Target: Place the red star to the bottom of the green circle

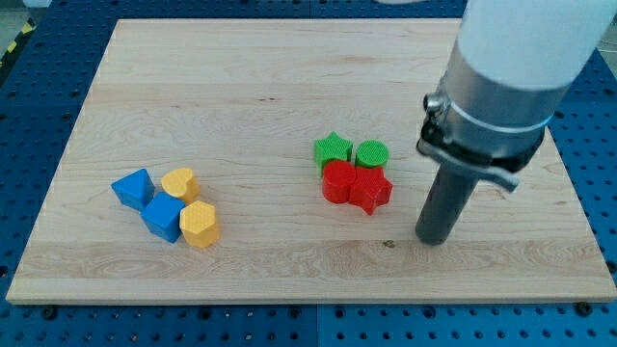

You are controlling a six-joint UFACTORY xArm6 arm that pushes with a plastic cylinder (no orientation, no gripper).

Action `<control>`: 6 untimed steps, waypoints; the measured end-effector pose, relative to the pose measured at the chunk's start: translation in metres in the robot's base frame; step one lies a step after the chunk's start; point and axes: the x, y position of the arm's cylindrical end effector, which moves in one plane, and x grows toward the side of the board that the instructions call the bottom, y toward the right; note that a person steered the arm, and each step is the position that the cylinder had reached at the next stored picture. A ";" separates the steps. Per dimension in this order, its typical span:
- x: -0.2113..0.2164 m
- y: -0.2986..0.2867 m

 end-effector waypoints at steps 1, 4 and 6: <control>0.005 -0.043; -0.047 -0.071; -0.047 -0.036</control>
